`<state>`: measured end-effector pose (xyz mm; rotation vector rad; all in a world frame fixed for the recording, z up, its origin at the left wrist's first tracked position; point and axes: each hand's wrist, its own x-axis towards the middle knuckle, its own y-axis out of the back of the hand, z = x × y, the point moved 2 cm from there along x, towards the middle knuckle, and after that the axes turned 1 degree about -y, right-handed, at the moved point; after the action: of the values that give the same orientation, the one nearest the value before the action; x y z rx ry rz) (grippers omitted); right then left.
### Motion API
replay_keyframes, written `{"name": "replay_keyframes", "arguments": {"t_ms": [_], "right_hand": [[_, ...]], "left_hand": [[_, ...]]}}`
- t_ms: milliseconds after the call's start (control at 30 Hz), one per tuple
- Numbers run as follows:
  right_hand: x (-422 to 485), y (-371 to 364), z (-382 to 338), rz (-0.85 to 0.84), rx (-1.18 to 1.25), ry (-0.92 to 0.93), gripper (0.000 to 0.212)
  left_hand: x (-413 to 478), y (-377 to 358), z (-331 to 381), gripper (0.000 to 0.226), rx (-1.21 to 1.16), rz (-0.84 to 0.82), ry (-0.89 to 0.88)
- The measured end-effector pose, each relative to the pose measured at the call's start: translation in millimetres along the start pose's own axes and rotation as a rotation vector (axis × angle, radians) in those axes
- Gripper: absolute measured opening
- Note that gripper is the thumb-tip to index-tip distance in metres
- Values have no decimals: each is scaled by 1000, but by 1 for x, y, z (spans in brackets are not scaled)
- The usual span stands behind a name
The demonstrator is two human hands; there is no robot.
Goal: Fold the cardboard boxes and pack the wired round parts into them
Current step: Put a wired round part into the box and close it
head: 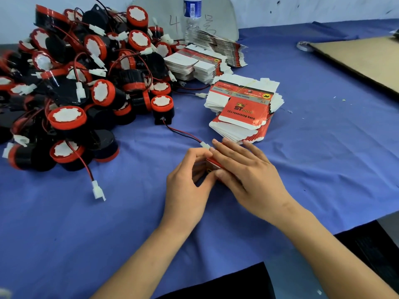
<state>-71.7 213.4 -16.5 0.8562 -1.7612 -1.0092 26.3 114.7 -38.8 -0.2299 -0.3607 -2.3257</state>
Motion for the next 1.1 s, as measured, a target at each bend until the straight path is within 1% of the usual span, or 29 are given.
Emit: {"name": "replay_keyframes", "arguments": {"t_ms": [67, 100, 167, 267, 367, 433, 533, 667, 833, 933, 1000, 1100], "right_hand": [[-1, 0, 3, -110, -25, 27, 52], [-1, 0, 5, -137, -33, 32, 54], [-3, -1, 9, -119, -47, 48, 52], [-4, -2, 10, -6, 5, 109, 48], [-18, -2, 15, 204, 184, 90, 36], [-32, 0, 21, 318, 267, 52, 29], [-42, 1, 23, 375, 247, 34, 26], [-40, 0, 21, 361, 318, -24, 26], [-40, 1, 24, 221, 501, -141, 28], [-41, 7, 28, 176, 597, -229, 42], [-42, 9, 33, 174, 533, -262, 55], [-45, 11, 40, 144, 482, -273, 63]], "left_hand": [[0, -1, 1, 43, 25, 9, -13], [-1, -1, 1, 41, 26, 14, -16], [0, -1, 2, 39, 19, 31, -27], [2, -1, 3, 39, 44, 47, -52], [2, -2, 1, 38, 99, 41, -99], [1, -4, 0, 29, 130, 43, -132], [1, -5, -2, 15, 187, 39, -176], [3, -3, -1, 12, 271, 31, -239], [6, 0, 4, 12, 472, 3, -375], [13, 6, 7, 17, 535, -73, -465], [17, 7, 9, 16, 500, -150, -488], [18, 6, 9, 12, 467, -260, -523]]}}
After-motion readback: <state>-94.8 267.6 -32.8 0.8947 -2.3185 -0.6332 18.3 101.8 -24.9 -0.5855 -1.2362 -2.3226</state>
